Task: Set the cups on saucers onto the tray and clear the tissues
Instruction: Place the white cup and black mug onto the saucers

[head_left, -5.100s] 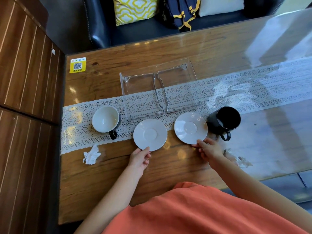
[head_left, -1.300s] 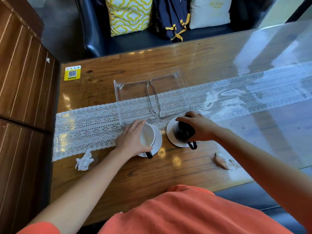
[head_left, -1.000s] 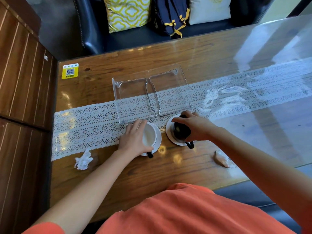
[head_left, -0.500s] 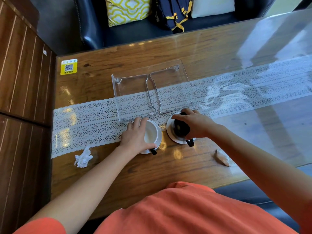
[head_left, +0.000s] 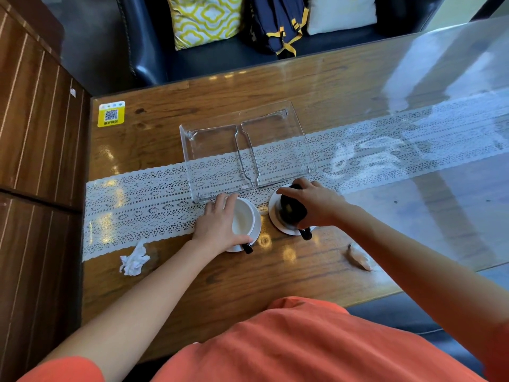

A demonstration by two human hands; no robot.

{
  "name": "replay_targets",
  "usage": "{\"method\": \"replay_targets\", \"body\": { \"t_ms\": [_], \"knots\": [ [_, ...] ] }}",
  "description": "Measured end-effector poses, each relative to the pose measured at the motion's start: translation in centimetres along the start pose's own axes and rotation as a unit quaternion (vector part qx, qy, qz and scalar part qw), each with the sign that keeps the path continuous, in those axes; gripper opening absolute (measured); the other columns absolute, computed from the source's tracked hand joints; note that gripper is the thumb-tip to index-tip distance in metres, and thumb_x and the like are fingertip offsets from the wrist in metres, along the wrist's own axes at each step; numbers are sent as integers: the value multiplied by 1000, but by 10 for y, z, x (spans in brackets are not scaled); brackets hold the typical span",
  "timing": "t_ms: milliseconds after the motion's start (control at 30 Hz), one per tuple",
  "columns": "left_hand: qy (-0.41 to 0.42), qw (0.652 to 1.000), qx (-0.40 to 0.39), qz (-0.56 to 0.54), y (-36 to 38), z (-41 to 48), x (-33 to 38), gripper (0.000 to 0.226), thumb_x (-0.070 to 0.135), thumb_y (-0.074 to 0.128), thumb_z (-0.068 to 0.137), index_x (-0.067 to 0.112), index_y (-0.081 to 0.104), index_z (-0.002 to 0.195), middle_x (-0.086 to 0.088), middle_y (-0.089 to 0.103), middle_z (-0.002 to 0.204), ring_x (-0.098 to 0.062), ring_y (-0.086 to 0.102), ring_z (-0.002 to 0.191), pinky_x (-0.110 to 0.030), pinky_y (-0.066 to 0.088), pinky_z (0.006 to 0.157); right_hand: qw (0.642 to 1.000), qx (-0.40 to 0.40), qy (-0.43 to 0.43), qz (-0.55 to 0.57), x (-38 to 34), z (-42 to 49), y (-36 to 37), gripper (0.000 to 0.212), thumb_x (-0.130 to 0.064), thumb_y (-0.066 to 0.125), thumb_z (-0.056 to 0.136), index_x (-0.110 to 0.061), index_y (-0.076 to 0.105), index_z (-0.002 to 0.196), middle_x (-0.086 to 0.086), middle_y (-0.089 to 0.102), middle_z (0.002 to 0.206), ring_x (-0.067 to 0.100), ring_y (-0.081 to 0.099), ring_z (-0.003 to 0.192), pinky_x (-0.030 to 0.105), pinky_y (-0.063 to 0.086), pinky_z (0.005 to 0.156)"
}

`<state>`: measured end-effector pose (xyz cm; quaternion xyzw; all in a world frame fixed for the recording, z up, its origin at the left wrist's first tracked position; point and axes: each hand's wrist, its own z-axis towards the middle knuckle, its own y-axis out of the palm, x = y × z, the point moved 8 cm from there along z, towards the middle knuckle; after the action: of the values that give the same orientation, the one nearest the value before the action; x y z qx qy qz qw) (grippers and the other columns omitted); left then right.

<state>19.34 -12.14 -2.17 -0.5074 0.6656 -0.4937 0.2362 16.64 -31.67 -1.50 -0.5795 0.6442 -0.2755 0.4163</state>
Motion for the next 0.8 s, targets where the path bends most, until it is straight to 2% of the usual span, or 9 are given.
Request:
{"method": "replay_targets", "body": {
  "t_ms": [133,233,300,367,400,500,633,700,800],
  "knots": [
    [-3,1000,-11,0,0,-1,2,110,62,71,59,22,13,144,-1,23,148,-30,31,132,-45,49,77,1000,8,-3,12,1,-2,2,100,-31,79,66,-36,19,145,5,32,144,33,38,124,48,51,89],
    [-10,999,-52,9,1,3,6,111,58,72,61,20,9,145,-6,18,151,-33,24,136,-49,44,92,998,7,-5,56,4,-3,1,114,-31,83,63,-28,9,149,3,31,148,33,34,128,50,47,95],
    [-3,996,-76,41,-2,6,11,112,60,68,64,15,7,146,-12,11,156,-34,11,143,-52,26,110,992,2,-5,123,9,-4,1,116,-36,82,64,-26,5,150,4,27,152,33,27,135,51,39,105],
    [11,997,-67,40,-9,8,20,110,63,62,69,11,4,147,-13,0,159,-30,-4,146,-47,8,116,976,6,6,218,18,-5,-1,108,-43,75,72,-25,4,151,8,22,156,32,19,142,50,25,114],
    [27,999,-40,20,-15,9,28,106,63,58,73,11,5,148,-11,-1,159,-27,-6,146,-45,6,117,967,20,15,255,24,-7,-4,99,-45,70,77,-23,7,151,10,23,156,31,19,143,50,21,116],
    [70,991,37,-109,-29,7,56,90,59,52,80,16,11,147,-2,7,159,-19,3,146,-38,12,116,937,62,62,338,50,-11,-11,71,-39,59,88,-15,27,146,17,36,148,30,35,136,44,30,112],
    [9,949,-39,-312,-9,16,80,81,57,51,83,23,14,146,1,14,158,-19,15,144,-37,20,112,914,-1,120,387,71,-17,8,59,-39,54,91,-9,39,140,16,45,143,28,47,126,34,40,93],
    [-23,939,-71,-337,4,21,84,77,52,51,85,20,15,146,-1,17,157,-20,18,143,-35,22,111,904,-35,134,404,71,-19,20,57,-41,51,92,-12,39,140,13,45,141,26,50,118,38,46,86],
    [-82,912,-95,-391,21,28,81,73,46,50,88,14,17,144,-5,20,156,-21,22,141,-33,23,109,895,-42,138,422,70,-19,28,55,-39,51,93,-12,39,139,11,44,138,28,53,113,46,52,87]
  ]
}}
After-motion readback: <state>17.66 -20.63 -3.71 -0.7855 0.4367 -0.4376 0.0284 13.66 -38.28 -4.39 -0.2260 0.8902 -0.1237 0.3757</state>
